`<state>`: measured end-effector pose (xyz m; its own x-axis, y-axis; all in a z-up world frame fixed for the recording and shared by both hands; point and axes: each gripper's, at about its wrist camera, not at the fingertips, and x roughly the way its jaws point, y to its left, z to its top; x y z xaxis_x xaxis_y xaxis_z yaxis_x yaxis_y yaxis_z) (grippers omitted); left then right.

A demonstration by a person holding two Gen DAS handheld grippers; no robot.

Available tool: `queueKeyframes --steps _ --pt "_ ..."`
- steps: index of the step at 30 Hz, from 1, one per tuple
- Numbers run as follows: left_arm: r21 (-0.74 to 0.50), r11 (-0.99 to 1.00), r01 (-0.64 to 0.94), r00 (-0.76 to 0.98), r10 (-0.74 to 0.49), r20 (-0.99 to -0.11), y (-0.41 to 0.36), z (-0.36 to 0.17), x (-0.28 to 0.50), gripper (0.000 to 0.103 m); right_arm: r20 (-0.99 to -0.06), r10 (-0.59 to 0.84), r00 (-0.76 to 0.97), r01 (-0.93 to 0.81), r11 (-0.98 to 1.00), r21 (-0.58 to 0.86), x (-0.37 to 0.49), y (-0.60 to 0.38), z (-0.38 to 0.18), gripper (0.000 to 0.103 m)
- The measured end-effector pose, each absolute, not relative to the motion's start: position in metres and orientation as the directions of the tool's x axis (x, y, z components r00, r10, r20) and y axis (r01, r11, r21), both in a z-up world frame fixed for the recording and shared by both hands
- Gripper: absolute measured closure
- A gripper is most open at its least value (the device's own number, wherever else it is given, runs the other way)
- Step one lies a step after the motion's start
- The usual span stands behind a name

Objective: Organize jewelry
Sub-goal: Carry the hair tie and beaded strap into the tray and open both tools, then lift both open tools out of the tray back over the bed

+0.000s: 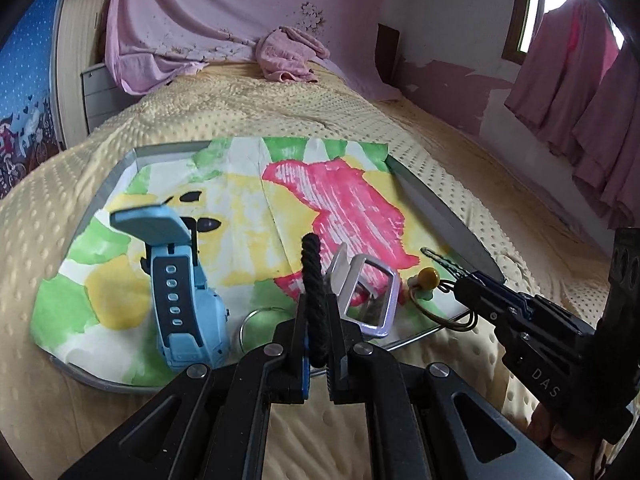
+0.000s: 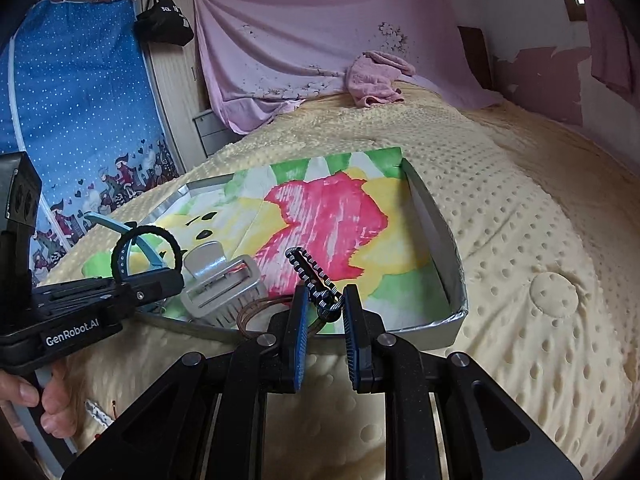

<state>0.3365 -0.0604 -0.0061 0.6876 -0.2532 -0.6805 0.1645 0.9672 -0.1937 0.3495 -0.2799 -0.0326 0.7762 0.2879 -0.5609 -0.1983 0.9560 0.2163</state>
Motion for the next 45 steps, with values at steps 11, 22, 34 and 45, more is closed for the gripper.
queueKeyframes --steps 11,22,34,45 --pt "-0.197 0.969 0.151 0.688 -0.246 -0.682 -0.059 -0.010 0.329 0.097 -0.553 0.294 0.779 -0.205 0.954 0.219 0.341 -0.287 -0.034 0.085" --pt "-0.179 0.977 0.119 0.758 -0.206 -0.618 -0.051 0.008 0.308 0.049 -0.518 0.284 0.807 -0.173 0.952 0.253 0.330 -0.303 -0.027 0.076" --pt "-0.206 0.976 0.075 0.875 -0.163 -0.456 -0.030 0.034 0.243 0.006 -0.360 0.249 0.899 -0.154 0.950 0.273 0.267 -0.321 0.006 0.042" --pt "-0.144 0.989 0.035 0.955 -0.076 -0.288 -0.007 0.044 0.161 0.000 -0.242 0.247 0.938 -0.203 0.960 0.193 0.194 -0.299 0.036 0.004"
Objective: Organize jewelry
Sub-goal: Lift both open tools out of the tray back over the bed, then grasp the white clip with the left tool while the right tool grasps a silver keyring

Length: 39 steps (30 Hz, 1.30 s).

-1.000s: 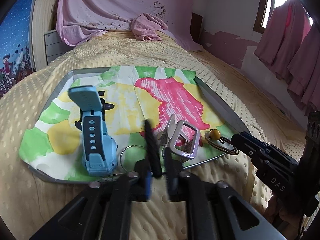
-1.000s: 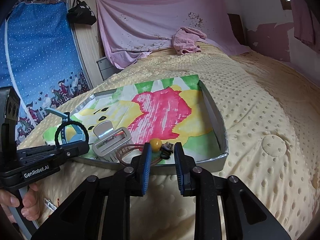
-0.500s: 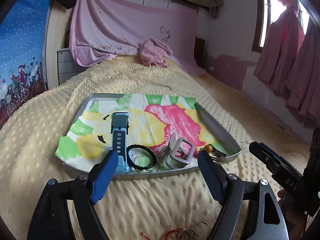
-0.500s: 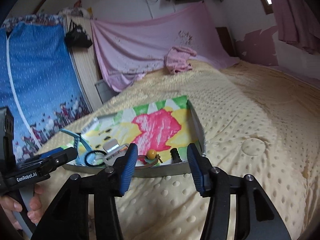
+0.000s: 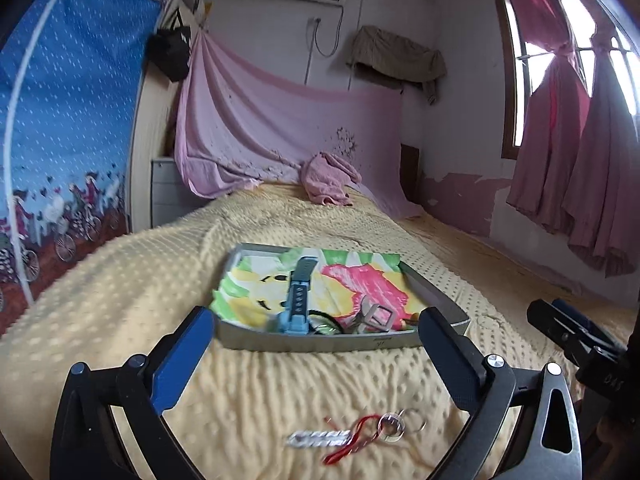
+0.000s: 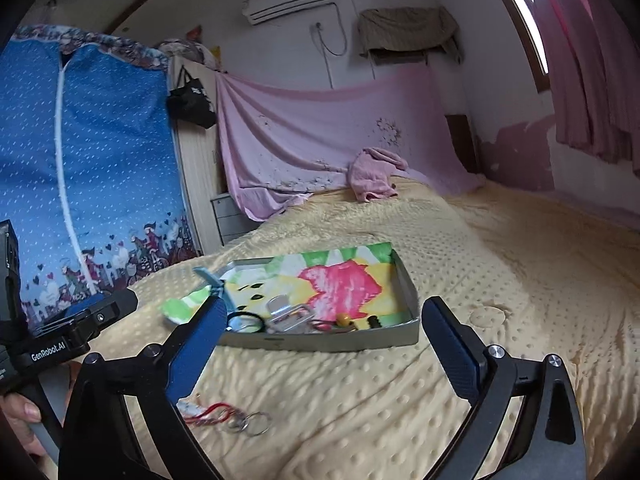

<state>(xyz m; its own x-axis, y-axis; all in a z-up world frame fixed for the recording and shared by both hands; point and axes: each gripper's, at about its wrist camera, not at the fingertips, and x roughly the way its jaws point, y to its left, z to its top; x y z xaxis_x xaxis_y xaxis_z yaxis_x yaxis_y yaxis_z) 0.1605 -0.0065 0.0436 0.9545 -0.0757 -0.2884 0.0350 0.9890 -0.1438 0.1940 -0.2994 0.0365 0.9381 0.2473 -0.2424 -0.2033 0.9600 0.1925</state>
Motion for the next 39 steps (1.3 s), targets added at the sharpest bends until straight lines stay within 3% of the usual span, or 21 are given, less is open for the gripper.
queueKeyframes --steps 19,39 --pt "-0.130 0.992 -0.001 0.969 -0.031 -0.245 0.030 0.027 0.078 0.000 -0.241 0.281 0.929 -0.258 0.958 0.124 0.108 -0.258 0.031 0.001" --pt "-0.153 0.988 -0.016 0.943 -0.036 -0.330 0.045 0.007 0.094 0.000 -0.296 0.240 0.925 -0.228 0.971 0.073 0.125 -0.258 0.022 0.001"
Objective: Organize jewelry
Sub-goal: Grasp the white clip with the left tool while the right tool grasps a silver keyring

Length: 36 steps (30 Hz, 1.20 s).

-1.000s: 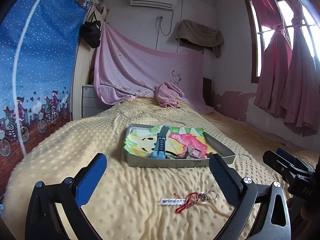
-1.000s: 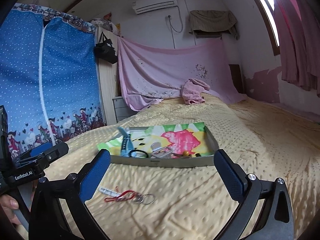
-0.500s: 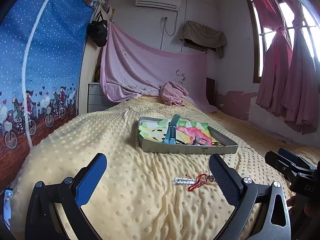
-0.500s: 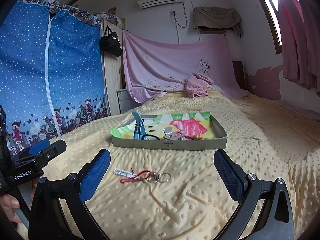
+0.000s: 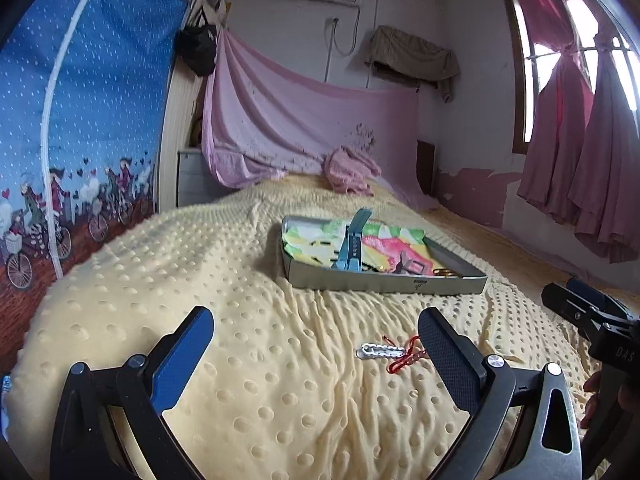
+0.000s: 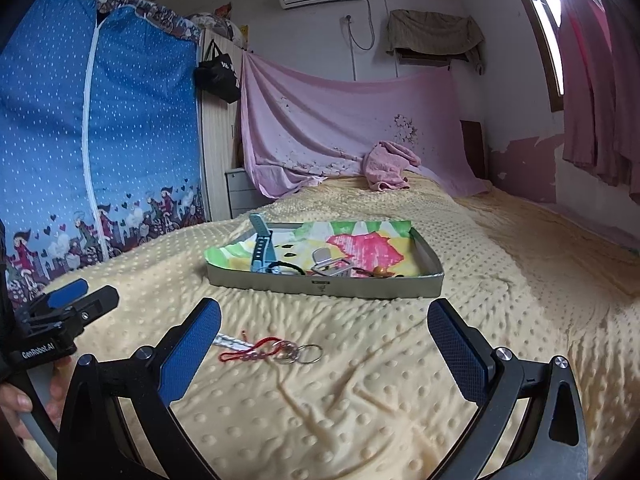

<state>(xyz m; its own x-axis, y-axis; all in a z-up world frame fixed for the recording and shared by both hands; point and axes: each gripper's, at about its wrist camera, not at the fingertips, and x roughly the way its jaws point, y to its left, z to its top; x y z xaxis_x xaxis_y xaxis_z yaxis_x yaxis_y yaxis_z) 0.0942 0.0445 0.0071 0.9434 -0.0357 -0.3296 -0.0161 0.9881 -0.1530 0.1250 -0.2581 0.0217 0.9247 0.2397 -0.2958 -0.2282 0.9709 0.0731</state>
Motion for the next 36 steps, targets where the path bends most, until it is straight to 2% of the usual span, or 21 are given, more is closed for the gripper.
queueKeyframes --steps 3,9,10,12,13,14,16,20,21,26,31,33,36 --pt "-0.180 0.984 -0.002 0.921 -0.068 -0.383 0.047 0.005 0.110 0.000 -0.320 0.241 0.917 -0.233 0.970 0.062 0.138 -0.259 0.025 0.001" --pt "-0.148 0.988 0.041 0.881 -0.106 -0.460 0.036 -0.006 0.136 0.001 -0.430 0.264 0.863 -0.257 0.963 0.075 0.173 -0.257 0.013 0.002" --pt "-0.149 0.987 0.052 0.873 -0.118 -0.473 0.034 -0.009 0.140 0.002 -0.445 0.270 0.854 -0.259 0.962 0.086 0.178 -0.257 0.009 0.002" --pt "-0.151 0.986 0.072 0.860 -0.137 -0.491 0.030 -0.012 0.147 0.011 -0.473 0.280 0.836 -0.263 0.959 0.103 0.186 -0.257 0.001 0.004" --pt "-0.150 0.985 0.081 0.851 -0.147 -0.504 0.028 -0.015 0.152 0.013 -0.486 0.281 0.828 -0.264 0.959 0.104 0.190 -0.256 -0.002 0.012" --pt "-0.152 0.985 0.088 0.843 -0.155 -0.515 0.027 -0.018 0.156 0.017 -0.499 0.286 0.818 -0.269 0.957 0.106 0.194 -0.255 -0.006 0.024" --pt "-0.166 0.981 0.104 0.824 -0.179 -0.538 0.025 -0.024 0.163 0.025 -0.530 0.290 0.797 -0.278 0.955 0.105 0.202 -0.252 -0.014 0.034" --pt "-0.196 0.972 0.132 0.785 -0.223 -0.578 0.019 -0.036 0.178 0.041 -0.582 0.302 0.755 -0.294 0.949 0.111 0.216 -0.248 -0.028 0.046" --pt "-0.199 0.970 0.139 0.777 -0.231 -0.586 0.017 -0.039 0.180 0.045 -0.596 0.306 0.742 -0.301 0.947 0.112 0.220 -0.246 -0.032 0.047" --pt "-0.196 0.968 0.160 0.741 -0.249 -0.624 0.009 -0.047 0.194 0.050 -0.640 0.325 0.696 -0.331 0.936 0.116 0.233 -0.238 -0.045 0.061" --pt "-0.225 0.961 0.162 0.725 -0.271 -0.633 0.011 -0.052 0.200 0.057 -0.674 0.355 0.648 -0.359 0.922 0.141 0.242 -0.231 -0.057 0.064" --pt "-0.234 0.957 0.172 0.720 -0.284 -0.633 0.011 -0.052 0.201 0.068 -0.675 0.371 0.638 -0.370 0.916 0.153 0.242 -0.229 -0.059 0.064" --pt "-0.230 0.952 0.204 0.703 -0.306 -0.643 0.006 -0.054 0.202 0.076 -0.678 0.384 0.627 -0.379 0.911 0.165 0.242 -0.228 -0.061 0.070"
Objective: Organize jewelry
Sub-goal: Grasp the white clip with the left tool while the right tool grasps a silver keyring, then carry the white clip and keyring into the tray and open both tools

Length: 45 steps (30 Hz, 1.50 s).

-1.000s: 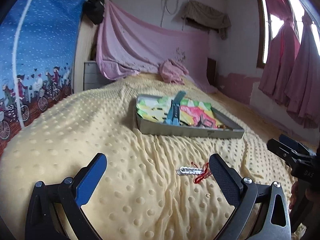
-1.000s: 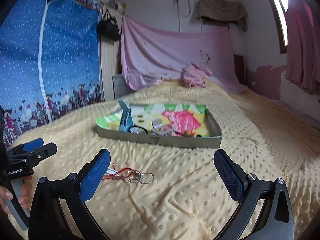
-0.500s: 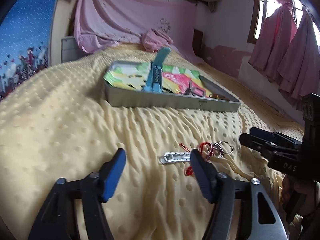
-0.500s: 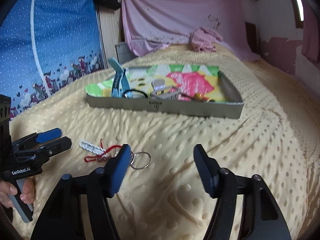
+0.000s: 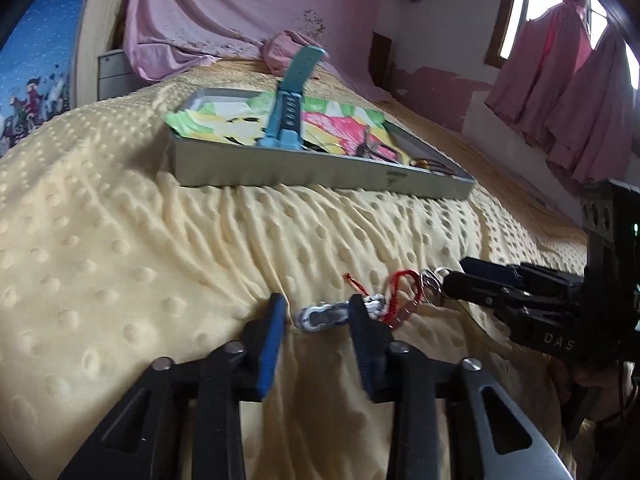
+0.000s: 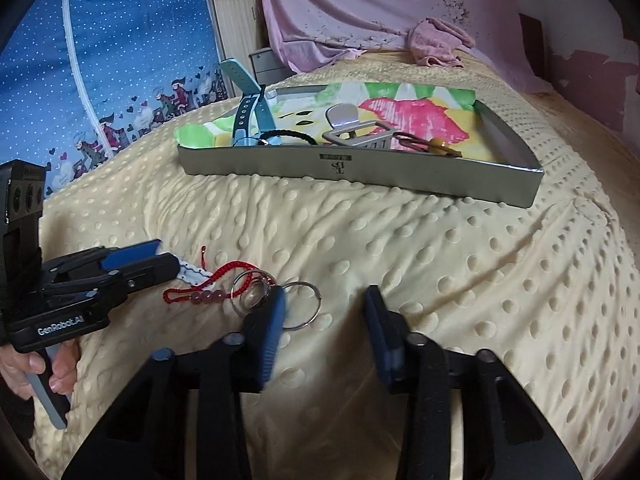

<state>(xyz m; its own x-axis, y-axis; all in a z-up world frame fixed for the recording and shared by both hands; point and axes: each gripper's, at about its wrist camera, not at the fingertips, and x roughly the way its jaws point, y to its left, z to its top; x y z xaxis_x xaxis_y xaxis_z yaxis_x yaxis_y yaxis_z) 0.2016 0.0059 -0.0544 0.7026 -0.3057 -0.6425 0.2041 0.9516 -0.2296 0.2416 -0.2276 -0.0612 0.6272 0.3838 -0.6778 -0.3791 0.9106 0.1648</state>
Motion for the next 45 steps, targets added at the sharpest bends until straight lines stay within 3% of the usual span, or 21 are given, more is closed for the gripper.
queueKeyframes --steps 3,14,21,30,45 --pt "-0.217 0.951 0.221 0.698 -0.309 -0.645 0.002 -0.055 0.200 0.082 -0.682 0.397 0.614 -0.388 0.904 0.178 0.242 -0.226 -0.062 0.071" --pt "-0.209 0.954 0.214 0.700 -0.299 -0.649 0.000 -0.056 0.179 0.091 -0.691 0.416 0.591 -0.422 0.890 0.175 0.234 -0.223 -0.060 0.099" --pt "-0.277 0.945 0.174 0.736 -0.311 -0.601 0.009 -0.053 0.158 0.091 -0.638 0.421 0.644 -0.412 0.894 0.174 0.220 -0.236 -0.046 0.100" --pt "-0.256 0.948 0.192 0.808 -0.300 -0.507 -0.002 -0.028 0.141 0.091 -0.534 0.409 0.740 -0.392 0.907 0.152 0.202 -0.252 -0.021 0.100" --pt "-0.254 0.947 0.199 0.851 -0.295 -0.434 -0.031 0.019 0.230 0.091 -0.405 0.338 0.849 -0.281 0.940 0.195 0.265 -0.285 0.018 0.100"
